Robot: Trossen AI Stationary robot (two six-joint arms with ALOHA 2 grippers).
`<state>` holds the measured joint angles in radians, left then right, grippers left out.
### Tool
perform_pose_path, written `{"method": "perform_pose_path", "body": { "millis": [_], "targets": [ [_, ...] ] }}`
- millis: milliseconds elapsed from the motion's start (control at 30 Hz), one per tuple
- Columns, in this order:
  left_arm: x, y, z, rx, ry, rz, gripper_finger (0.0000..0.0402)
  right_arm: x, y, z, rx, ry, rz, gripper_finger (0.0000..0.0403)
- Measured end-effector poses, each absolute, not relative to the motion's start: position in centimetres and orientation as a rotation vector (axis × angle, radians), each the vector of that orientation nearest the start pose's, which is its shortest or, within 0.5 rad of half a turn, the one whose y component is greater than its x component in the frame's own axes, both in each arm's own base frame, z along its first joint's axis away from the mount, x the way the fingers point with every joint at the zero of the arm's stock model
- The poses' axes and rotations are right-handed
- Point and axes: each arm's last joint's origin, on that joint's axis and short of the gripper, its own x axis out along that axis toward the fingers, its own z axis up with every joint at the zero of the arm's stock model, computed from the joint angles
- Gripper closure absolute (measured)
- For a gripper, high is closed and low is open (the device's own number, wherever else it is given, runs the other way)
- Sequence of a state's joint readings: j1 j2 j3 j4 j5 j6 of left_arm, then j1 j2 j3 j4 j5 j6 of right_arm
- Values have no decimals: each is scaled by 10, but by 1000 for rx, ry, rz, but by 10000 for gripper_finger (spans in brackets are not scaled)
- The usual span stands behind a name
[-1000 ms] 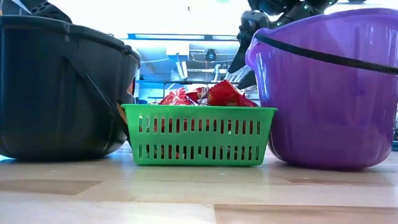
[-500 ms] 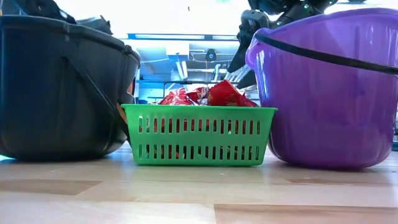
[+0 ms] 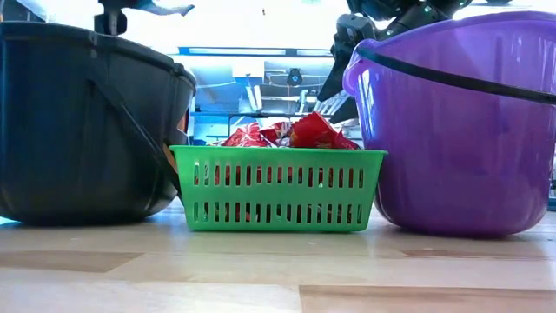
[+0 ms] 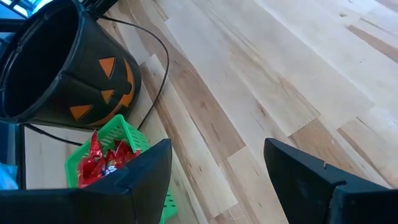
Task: Sort candy by brand, put in halloween buckets
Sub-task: Put the white chocolate into the black bucket
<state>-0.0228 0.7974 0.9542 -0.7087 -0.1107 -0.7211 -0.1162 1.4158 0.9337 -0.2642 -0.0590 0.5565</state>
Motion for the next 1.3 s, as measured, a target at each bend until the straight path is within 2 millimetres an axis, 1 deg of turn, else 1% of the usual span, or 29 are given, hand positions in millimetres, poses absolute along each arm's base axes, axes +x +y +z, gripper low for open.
{"method": "perform_pose_path", "body": {
  "millis": [67, 133, 233, 300, 367, 467, 533, 633, 767, 867, 1000, 1133, 1233, 1300],
  "targets": [
    [157, -16, 335, -652, 584, 213, 401, 293, -33, 238, 583, 711, -259, 155],
    [167, -35, 326, -645, 672, 150, 401, 293, -33, 238, 572, 712, -256, 155],
    [183, -63, 305, -629, 833, 96, 401, 293, -33, 238, 570, 710, -264, 155],
    [192, -79, 289, -595, 943, 95, 401, 293, -33, 238, 567, 708, -270, 155],
    [196, -88, 275, -553, 1042, 122, 401, 293, -34, 238, 568, 705, -270, 155],
    [203, -95, 263, -550, 1094, 159, 399, 294, -34, 240, 563, 694, -265, 155],
    [206, -96, 259, -571, 1114, 178, 390, 294, -34, 241, 556, 689, -257, 155],
    [207, -95, 259, -599, 1135, 164, 362, 294, -34, 241, 555, 689, -255, 155],
    [203, -92, 265, -622, 1116, 138, 309, 294, -33, 241, 560, 689, -253, 155],
    [196, -88, 275, -626, 1077, 105, 268, 295, -33, 241, 584, 680, -245, 155],
    [180, -81, 293, -655, 987, 68, 230, 299, -33, 246, 619, 625, -219, 155],
    [158, -67, 314, -671, 815, 94, 216, 304, -34, 260, 621, 568, -219, 155],
    [139, -53, 325, -646, 675, 212, 215, 308, -36, 275, 602, 515, -256, 155],
    [128, -43, 327, -617, 618, 312, 215, 308, -40, 284, 617, 499, -335, 155]
  ]
}}
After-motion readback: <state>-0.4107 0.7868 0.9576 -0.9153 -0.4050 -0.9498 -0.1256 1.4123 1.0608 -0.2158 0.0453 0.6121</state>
